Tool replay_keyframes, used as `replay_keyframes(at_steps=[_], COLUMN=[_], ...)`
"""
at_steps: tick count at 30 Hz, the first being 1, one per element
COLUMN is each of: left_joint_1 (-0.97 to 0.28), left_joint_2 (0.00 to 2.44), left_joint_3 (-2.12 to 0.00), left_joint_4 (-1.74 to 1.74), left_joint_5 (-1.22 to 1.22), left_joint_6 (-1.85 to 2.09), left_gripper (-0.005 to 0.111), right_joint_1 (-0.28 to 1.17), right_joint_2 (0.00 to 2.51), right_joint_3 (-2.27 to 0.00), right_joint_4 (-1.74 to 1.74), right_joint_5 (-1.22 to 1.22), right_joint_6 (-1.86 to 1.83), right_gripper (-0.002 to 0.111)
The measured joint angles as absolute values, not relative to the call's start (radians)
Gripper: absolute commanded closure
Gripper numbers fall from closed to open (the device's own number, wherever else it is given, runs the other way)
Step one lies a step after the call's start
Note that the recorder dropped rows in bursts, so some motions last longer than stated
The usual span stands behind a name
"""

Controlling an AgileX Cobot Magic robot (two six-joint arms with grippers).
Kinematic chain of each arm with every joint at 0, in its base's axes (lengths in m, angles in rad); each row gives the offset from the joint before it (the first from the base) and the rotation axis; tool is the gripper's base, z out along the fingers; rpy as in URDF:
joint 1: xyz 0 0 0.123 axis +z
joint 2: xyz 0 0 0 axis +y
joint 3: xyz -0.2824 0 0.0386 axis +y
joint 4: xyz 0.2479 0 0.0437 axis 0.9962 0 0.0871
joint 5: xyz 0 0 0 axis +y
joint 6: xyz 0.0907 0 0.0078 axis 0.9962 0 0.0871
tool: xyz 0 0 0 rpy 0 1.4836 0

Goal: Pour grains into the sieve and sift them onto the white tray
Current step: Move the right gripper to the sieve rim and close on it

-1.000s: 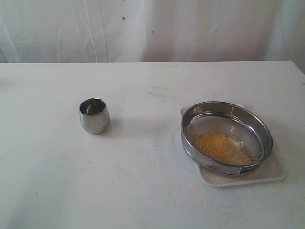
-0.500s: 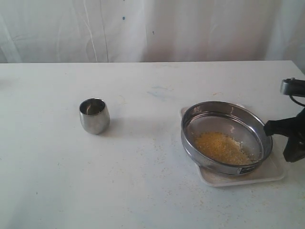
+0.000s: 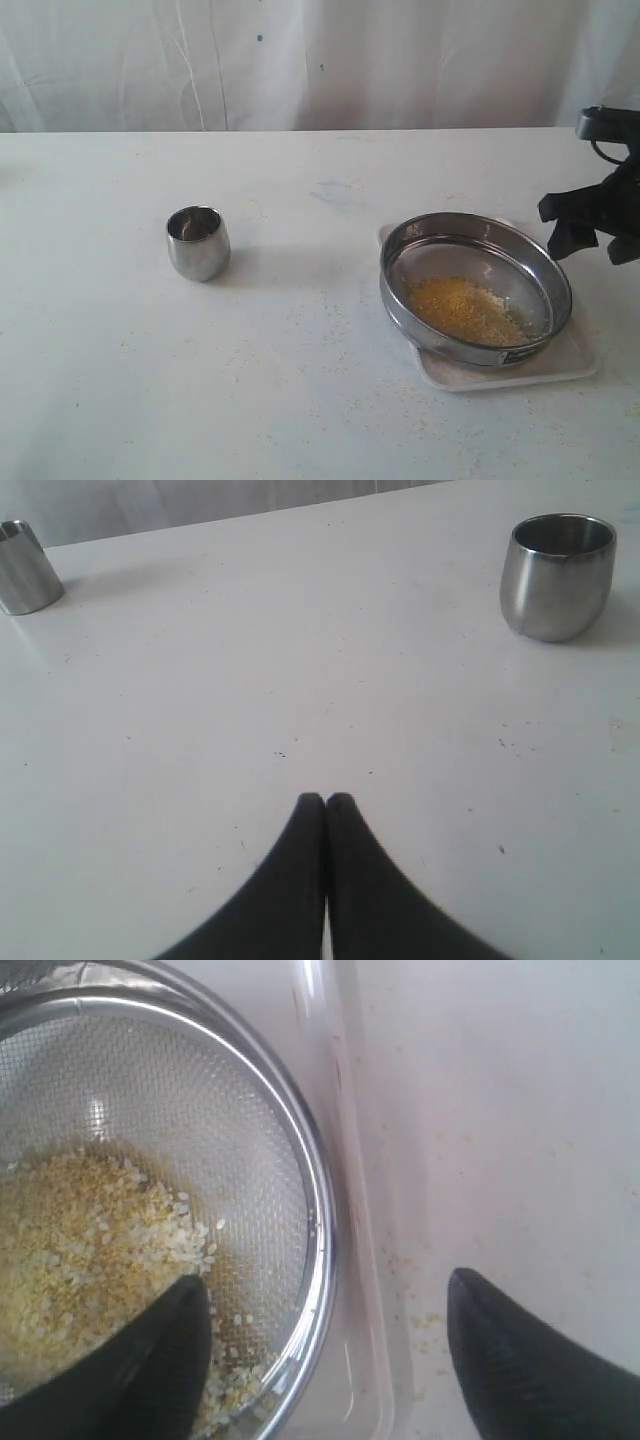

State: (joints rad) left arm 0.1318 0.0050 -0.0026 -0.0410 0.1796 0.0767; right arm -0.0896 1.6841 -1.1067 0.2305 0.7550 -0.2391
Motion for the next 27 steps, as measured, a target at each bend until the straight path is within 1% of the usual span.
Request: replay_keyframes(at_steps=[5, 9, 11, 19, 24, 27], left_joint_1=[0.132, 0.132, 0.132, 0.132, 0.132, 0.132], left_joint_2=[0.005, 0.005, 0.005, 0.005, 0.005, 0.005], left_joint_3=[-0.003, -0.003, -0.003, -0.003, -0.003, -0.003], left_joint_4=[-0.041, -0.041, -0.041, -0.041, -0.041, -0.041], left_joint_5=[0.18, 0.18, 0.18, 0.18, 0.18, 0.18], left_joint_6=[0.077, 0.077, 0.077, 0.077, 0.077, 0.077], left_gripper=[0.107, 0.107, 0.107, 0.107, 0.107, 0.107], right_joint_1=[-0.09, -0.09, -0.09, -0.09, -0.09, -0.09], right_joint_2=[1.727, 1.767, 1.776, 1.841, 1.861, 1.861], right_joint_3=[-1.108, -1.108, -1.108, -1.111, -1.111, -1.113], right_joint_4=[0.231, 0.231, 0.231, 0.252, 0.256, 0.256], right_joint_5=[0.71, 0.68, 0.668, 0.649, 0.636, 0.629], right_joint_6=[-0.247, -0.247, -0.247, -0.247, -0.25, -0.252], right_gripper=[0.045, 0.053, 0.055, 0.057, 0.071, 0.073])
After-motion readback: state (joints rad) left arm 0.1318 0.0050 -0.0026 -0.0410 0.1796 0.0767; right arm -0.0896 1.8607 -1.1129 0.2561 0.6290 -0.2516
